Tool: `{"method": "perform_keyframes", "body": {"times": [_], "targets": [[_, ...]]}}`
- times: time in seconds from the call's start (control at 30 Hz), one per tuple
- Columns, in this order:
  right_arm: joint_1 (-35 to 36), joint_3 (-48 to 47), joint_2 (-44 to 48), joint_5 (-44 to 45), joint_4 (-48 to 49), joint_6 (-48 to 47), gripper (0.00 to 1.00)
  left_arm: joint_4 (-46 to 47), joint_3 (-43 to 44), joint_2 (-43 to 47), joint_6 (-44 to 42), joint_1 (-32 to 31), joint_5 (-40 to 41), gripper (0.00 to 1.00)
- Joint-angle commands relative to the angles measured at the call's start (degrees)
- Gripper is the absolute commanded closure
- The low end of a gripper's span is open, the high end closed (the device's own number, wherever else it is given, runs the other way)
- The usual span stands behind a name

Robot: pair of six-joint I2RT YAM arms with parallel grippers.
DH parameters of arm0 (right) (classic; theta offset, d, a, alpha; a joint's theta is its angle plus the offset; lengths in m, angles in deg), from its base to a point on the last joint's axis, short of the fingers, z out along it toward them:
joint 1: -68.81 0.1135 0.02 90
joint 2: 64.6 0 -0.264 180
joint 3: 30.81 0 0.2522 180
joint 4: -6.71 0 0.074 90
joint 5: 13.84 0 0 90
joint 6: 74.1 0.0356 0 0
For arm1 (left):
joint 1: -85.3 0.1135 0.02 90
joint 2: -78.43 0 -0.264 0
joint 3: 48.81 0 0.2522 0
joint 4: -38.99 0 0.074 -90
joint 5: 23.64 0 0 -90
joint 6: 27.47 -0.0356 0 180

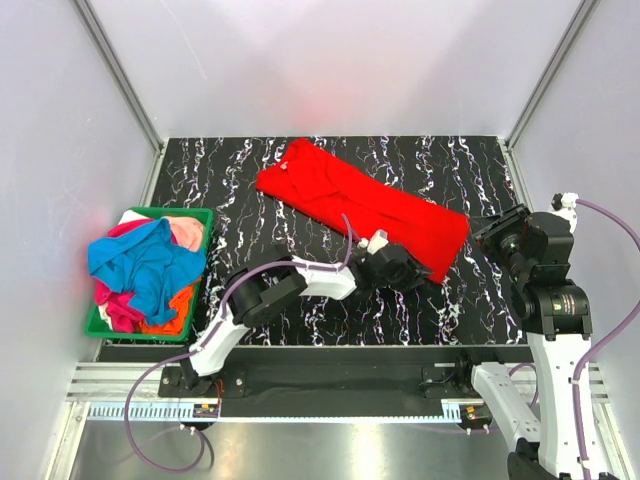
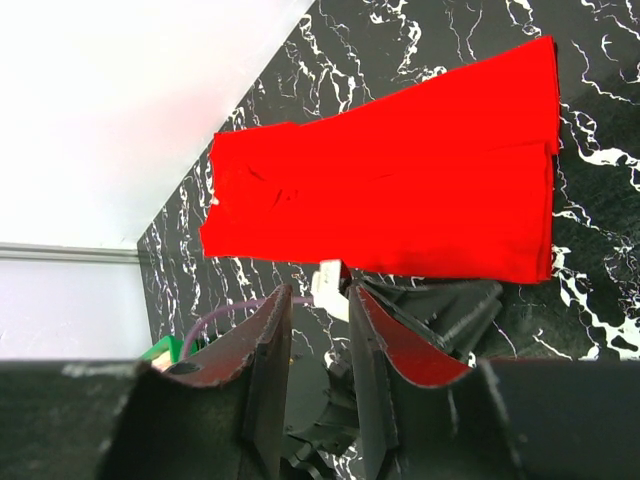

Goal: Fold and stack the t-shirts
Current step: Fold the tshirt

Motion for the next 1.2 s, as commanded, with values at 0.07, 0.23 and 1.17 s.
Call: {"method": "perform_keyframes", "body": {"times": [0.07,0.23,1.17], "targets": [[0.1,0.6,0.0,-0.3,1.2,0.0,0.64,-1.1,4.4,-2.0,-0.4,0.5,4.8,0.55],[0.1,0.6,0.1,0.2,1.4,0.1,0.63,-2.2,6.3,-4.3,0.7,0.5,4.5,0.56],[0.2,3.5,-0.8,0.1,2.5,-2.4,0.63,-3.3,-16.1,12.9,-2.7,0.1,0.0,1.00]]}}
